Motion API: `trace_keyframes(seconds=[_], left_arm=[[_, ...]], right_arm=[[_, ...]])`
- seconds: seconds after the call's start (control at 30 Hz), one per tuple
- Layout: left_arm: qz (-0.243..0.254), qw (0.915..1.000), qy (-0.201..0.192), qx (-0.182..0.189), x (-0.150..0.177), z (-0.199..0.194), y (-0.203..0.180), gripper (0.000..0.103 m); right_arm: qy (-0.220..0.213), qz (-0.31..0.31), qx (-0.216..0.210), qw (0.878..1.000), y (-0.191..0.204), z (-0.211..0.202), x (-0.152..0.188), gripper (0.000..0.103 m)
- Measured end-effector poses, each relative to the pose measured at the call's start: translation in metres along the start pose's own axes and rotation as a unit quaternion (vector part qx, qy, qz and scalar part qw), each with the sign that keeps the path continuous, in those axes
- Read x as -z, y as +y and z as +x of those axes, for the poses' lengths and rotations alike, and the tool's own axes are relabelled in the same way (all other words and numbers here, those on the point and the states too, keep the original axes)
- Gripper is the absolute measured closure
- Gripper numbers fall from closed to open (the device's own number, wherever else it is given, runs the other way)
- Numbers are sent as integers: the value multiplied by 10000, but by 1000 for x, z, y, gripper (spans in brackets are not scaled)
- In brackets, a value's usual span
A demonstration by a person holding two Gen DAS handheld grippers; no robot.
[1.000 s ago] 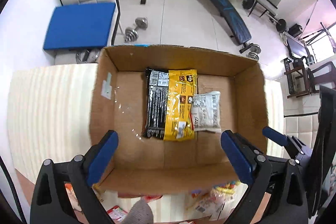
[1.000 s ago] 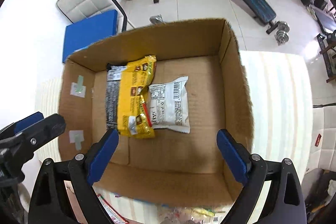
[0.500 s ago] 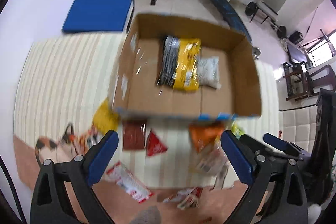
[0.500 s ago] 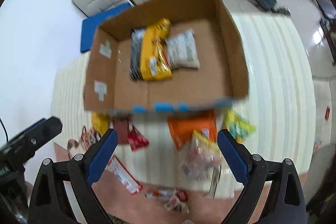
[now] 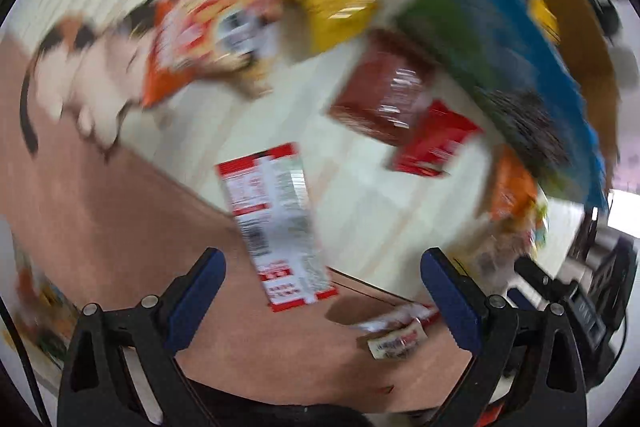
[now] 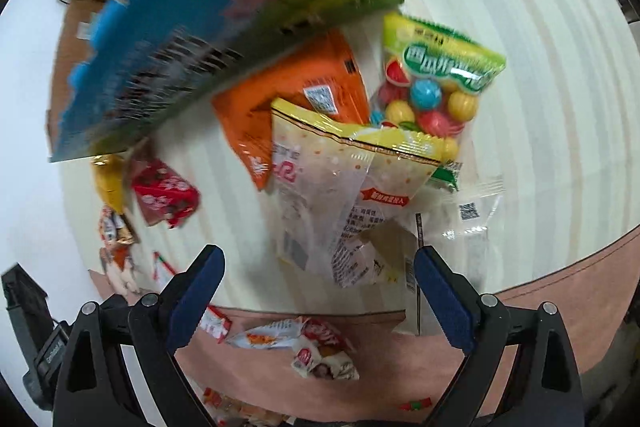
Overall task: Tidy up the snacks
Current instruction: 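Grasp the red-orange panda bag with left gripper while right grasps clear bread bag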
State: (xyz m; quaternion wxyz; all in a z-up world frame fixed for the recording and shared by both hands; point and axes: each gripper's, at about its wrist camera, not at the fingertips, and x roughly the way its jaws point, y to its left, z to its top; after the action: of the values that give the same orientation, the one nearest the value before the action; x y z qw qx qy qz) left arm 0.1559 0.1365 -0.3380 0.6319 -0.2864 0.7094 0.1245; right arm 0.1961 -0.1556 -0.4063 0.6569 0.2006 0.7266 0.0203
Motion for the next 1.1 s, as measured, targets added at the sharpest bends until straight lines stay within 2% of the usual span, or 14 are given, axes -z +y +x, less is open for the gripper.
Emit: trace_keyframes(seconds=[0.13, 0.2, 0.23, 0.33, 0.37, 0.43, 0.53, 0.7, 0.97, 1.1], left_arm=[[-447, 9989, -44, -99, -3, 8, 28, 3], [-619, 9980, -56, -90, -6, 10, 40, 3], [-671, 9977, -70, -84, -7, 10, 44, 3], [-802, 9966, -168, -61, -13, 4, 56, 3], [-867, 9960, -204, -45, -16, 1, 61, 3], [-978, 9948, -293, 51, -24, -6, 70, 3], [-1083, 9931, -434, 70, -41, -18, 78, 3], [-823, 9953, -486, -162, -82, -23, 67, 3], [-370, 9960, -112, -808, -148, 8, 46, 3], [-158, 9945, 105, -1027, -165, 25, 42, 3]], right_arm=[[81, 19, 146, 9999, 8, 22, -2, 7], [154, -25, 322, 9994, 15, 35, -1, 17], [214, -63, 414, 9989, 18, 43, -1, 27], [122, -155, 643, 9977, 26, 47, -1, 37], [100, -202, 664, 9975, 29, 47, -1, 42], [68, -238, 588, 9980, 34, 46, 1, 45], [76, -308, 438, 9985, 44, 41, 3, 46], [64, -540, 317, 9980, 72, 39, 3, 47], [73, -699, 337, 9970, 109, 42, -10, 47], [116, -739, 372, 9965, 121, 47, -16, 47]])
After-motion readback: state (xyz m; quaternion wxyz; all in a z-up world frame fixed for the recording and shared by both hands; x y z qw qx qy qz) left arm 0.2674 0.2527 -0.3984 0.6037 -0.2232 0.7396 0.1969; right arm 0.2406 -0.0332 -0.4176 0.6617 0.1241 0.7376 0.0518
